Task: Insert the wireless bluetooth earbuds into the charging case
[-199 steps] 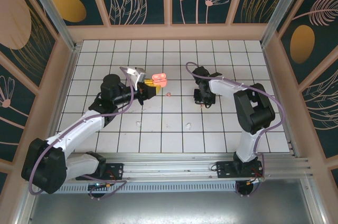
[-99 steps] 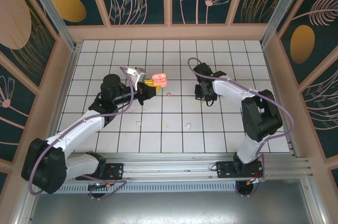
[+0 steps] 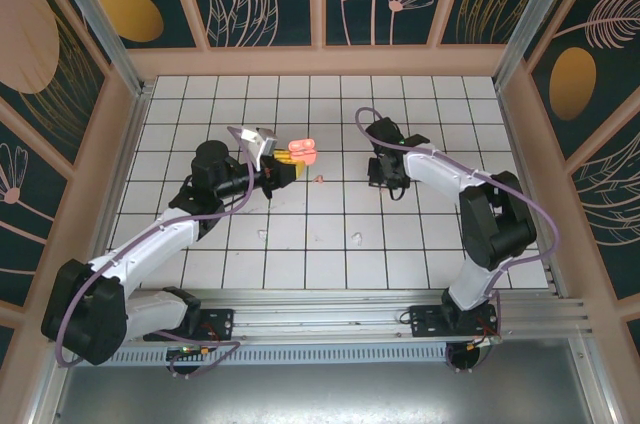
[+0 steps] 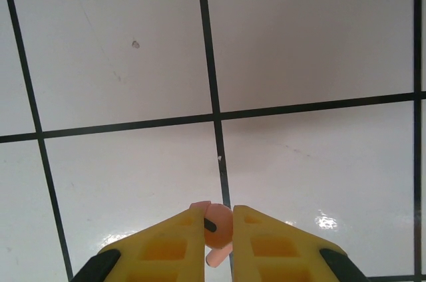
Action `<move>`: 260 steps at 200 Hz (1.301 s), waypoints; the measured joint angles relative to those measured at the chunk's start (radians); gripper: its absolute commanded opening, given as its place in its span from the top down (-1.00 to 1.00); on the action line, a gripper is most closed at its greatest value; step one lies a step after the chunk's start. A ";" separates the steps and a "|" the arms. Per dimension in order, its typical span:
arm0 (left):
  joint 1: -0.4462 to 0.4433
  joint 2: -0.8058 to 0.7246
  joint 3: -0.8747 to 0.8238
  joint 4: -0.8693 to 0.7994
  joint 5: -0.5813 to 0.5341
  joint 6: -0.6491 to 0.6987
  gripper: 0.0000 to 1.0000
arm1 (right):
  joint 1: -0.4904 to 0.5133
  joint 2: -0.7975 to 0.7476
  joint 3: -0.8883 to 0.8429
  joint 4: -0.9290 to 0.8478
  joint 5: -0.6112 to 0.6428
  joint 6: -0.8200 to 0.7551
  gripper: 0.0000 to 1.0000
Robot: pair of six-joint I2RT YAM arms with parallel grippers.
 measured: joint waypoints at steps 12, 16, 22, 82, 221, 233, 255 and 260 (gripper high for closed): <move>0.000 0.005 -0.003 0.000 0.000 -0.003 0.96 | 0.000 0.019 -0.007 0.009 -0.005 -0.003 0.74; 0.000 0.007 -0.004 0.001 0.000 -0.003 0.96 | 0.000 0.026 -0.009 0.010 -0.007 -0.003 0.73; 0.000 0.008 -0.006 0.000 0.000 -0.003 0.96 | 0.000 0.037 -0.015 0.014 -0.011 -0.003 0.74; 0.000 0.009 -0.008 0.000 0.000 -0.003 0.96 | 0.000 0.082 -0.037 0.029 -0.029 -0.004 0.57; 0.000 0.014 -0.008 0.000 0.000 -0.003 0.96 | 0.000 0.104 -0.044 0.042 -0.034 -0.020 0.60; 0.000 0.014 -0.008 0.000 0.000 -0.003 0.96 | 0.000 0.103 -0.043 0.042 -0.034 -0.023 0.64; 0.000 0.014 -0.008 0.000 0.000 -0.003 0.96 | 0.000 0.103 -0.040 0.037 -0.033 -0.024 0.69; 0.000 0.014 -0.008 0.000 0.000 -0.003 0.96 | 0.000 0.103 -0.038 0.035 -0.033 -0.026 0.70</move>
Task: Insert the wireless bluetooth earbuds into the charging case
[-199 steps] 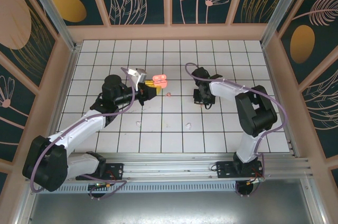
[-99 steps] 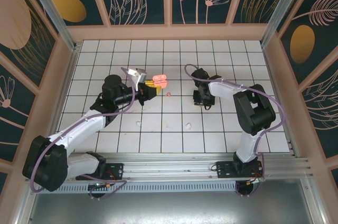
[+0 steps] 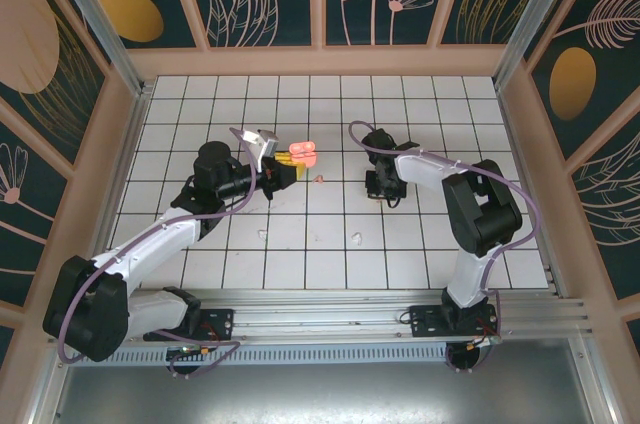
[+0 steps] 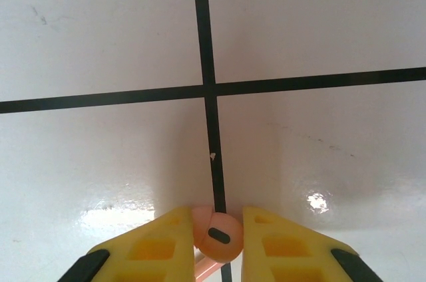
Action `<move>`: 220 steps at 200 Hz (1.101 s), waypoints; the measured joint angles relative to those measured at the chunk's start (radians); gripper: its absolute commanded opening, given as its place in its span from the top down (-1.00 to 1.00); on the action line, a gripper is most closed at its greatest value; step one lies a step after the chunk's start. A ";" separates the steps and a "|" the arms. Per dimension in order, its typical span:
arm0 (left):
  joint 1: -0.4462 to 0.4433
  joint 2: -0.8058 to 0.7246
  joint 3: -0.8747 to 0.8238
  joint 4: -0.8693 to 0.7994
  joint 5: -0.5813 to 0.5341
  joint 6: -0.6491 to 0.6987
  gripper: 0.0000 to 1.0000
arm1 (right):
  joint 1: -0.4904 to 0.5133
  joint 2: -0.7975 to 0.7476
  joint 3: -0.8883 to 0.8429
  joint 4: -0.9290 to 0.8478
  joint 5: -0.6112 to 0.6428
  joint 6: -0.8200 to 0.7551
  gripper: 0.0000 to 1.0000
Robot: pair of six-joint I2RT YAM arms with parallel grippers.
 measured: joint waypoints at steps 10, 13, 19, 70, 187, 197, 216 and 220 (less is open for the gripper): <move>0.000 0.000 0.000 0.000 0.000 0.000 0.96 | 0.000 0.000 0.001 -0.002 0.000 -0.003 0.71; 0.000 0.000 0.000 0.000 0.000 0.000 0.96 | 0.000 0.000 0.002 -0.002 0.001 -0.005 0.71; 0.000 0.000 0.000 0.000 0.000 0.000 0.96 | 0.000 -0.001 0.002 -0.003 0.001 -0.008 0.71; 0.000 0.004 0.000 0.000 0.000 0.000 0.96 | 0.002 -0.042 0.005 -0.035 0.042 -0.031 0.73; 0.000 0.074 0.000 0.053 0.045 -0.003 0.96 | 0.171 -0.265 0.255 -0.136 0.235 -0.106 0.76; 0.000 0.091 0.000 0.068 0.054 -0.008 0.96 | 0.200 -0.272 0.285 -0.142 0.256 -0.111 0.76; -0.001 0.121 0.003 0.080 0.067 -0.016 0.96 | 0.258 -0.277 0.338 -0.143 0.299 -0.136 0.77; -0.002 0.124 0.004 0.081 0.069 -0.016 0.96 | 0.270 -0.277 0.350 -0.143 0.307 -0.140 0.77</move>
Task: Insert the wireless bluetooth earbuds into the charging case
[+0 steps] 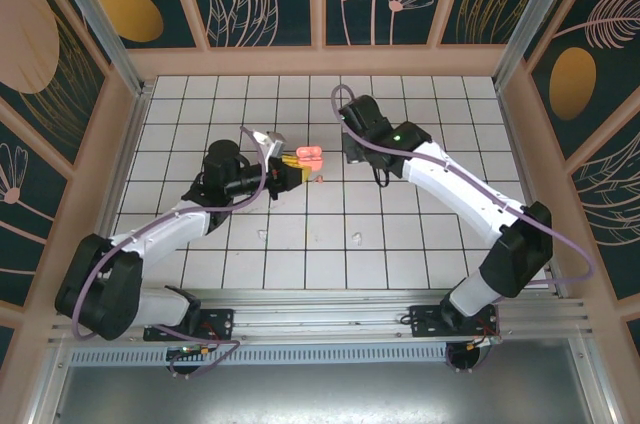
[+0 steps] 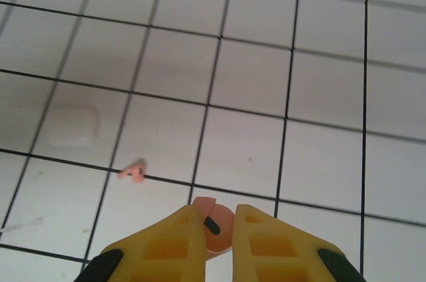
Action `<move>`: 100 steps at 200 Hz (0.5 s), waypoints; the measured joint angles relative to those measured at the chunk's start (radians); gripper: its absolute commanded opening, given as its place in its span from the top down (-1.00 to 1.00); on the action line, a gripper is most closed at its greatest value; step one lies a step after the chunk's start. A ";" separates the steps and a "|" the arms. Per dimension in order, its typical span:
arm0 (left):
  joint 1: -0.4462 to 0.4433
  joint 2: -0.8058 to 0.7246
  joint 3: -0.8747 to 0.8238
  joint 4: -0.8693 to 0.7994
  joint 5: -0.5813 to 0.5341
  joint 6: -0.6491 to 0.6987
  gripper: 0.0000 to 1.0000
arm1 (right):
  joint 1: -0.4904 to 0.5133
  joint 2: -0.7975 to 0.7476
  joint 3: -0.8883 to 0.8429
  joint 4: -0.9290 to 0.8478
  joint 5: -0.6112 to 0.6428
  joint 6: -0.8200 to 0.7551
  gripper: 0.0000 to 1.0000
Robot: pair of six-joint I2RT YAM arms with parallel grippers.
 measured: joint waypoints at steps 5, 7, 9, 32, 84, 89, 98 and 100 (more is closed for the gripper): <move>0.000 0.004 0.000 0.002 0.004 0.000 0.96 | 0.016 0.000 0.013 0.000 0.011 -0.011 0.77; 0.000 0.004 0.000 0.002 0.005 0.000 0.96 | 0.019 0.000 0.016 0.001 0.013 -0.012 0.77; -0.001 0.005 0.000 0.003 0.006 0.000 0.96 | 0.026 0.000 0.021 0.001 0.016 -0.018 0.77; -0.006 0.005 0.000 0.011 0.019 0.000 0.96 | 0.090 0.000 0.062 0.003 0.044 -0.068 0.77; -0.009 0.005 0.000 0.020 0.045 0.001 0.96 | 0.168 -0.004 0.077 0.035 0.032 -0.172 0.77; -0.009 0.005 0.000 0.021 0.045 0.001 0.97 | 0.168 -0.004 0.077 0.037 0.029 -0.177 0.77; -0.009 0.005 0.000 0.022 0.045 0.001 0.97 | 0.168 -0.004 0.077 0.040 0.025 -0.184 0.77; -0.009 0.005 0.000 0.022 0.045 0.002 0.97 | 0.168 -0.004 0.077 0.040 0.024 -0.186 0.77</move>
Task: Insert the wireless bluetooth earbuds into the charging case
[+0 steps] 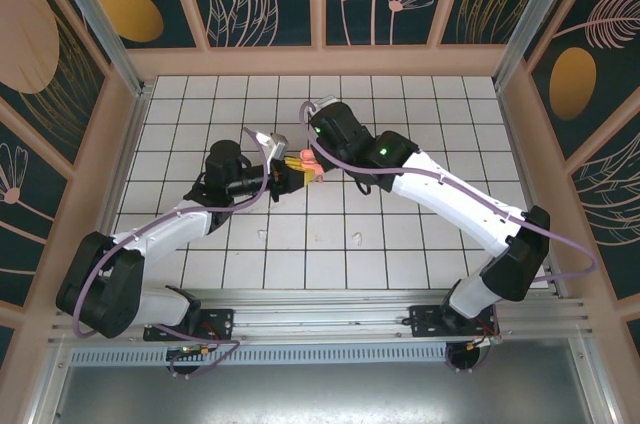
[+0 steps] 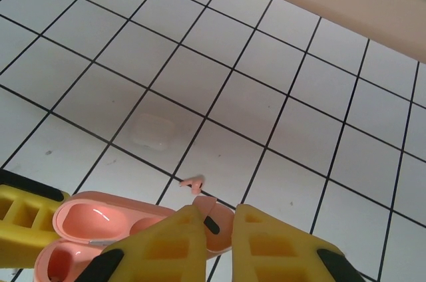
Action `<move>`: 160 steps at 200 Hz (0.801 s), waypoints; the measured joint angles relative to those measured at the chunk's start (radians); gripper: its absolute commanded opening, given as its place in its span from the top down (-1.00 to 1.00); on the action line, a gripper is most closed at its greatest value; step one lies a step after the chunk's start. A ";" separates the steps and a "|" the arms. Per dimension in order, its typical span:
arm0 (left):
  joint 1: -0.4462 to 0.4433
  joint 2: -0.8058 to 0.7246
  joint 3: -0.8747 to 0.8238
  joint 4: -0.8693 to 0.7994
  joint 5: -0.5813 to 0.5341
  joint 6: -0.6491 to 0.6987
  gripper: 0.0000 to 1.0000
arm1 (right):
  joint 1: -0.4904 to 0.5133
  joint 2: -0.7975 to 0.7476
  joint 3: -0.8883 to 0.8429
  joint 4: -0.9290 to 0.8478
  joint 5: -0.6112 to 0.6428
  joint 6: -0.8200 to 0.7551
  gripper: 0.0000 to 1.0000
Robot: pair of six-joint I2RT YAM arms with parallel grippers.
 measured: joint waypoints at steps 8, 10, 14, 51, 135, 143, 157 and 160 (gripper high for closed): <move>0.000 0.000 0.000 0.000 0.002 0.000 0.97 | -0.001 0.000 -0.001 0.000 -0.007 -0.009 0.77; 0.000 0.000 0.000 0.000 0.002 0.000 0.97 | -0.001 0.000 -0.001 0.000 -0.010 -0.011 0.77; 0.000 0.000 0.000 0.000 0.003 0.000 0.97 | -0.001 0.000 -0.001 0.000 -0.014 -0.013 0.77; 0.000 0.000 0.005 0.003 0.019 0.000 0.97 | 0.000 -0.013 -0.030 0.018 -0.048 -0.037 0.77; 0.000 0.000 0.008 0.034 0.022 -0.005 0.98 | 0.003 -0.051 -0.082 0.039 -0.095 -0.045 0.78; 0.000 0.000 0.008 0.036 0.022 -0.008 0.97 | 0.004 -0.053 -0.085 0.039 -0.100 -0.045 0.78; 0.000 0.000 0.008 0.041 0.022 -0.013 0.98 | 0.005 -0.055 -0.089 0.043 -0.103 -0.046 0.78; 0.000 0.000 0.008 0.042 0.022 -0.015 0.97 | 0.005 -0.055 -0.090 0.044 -0.105 -0.046 0.78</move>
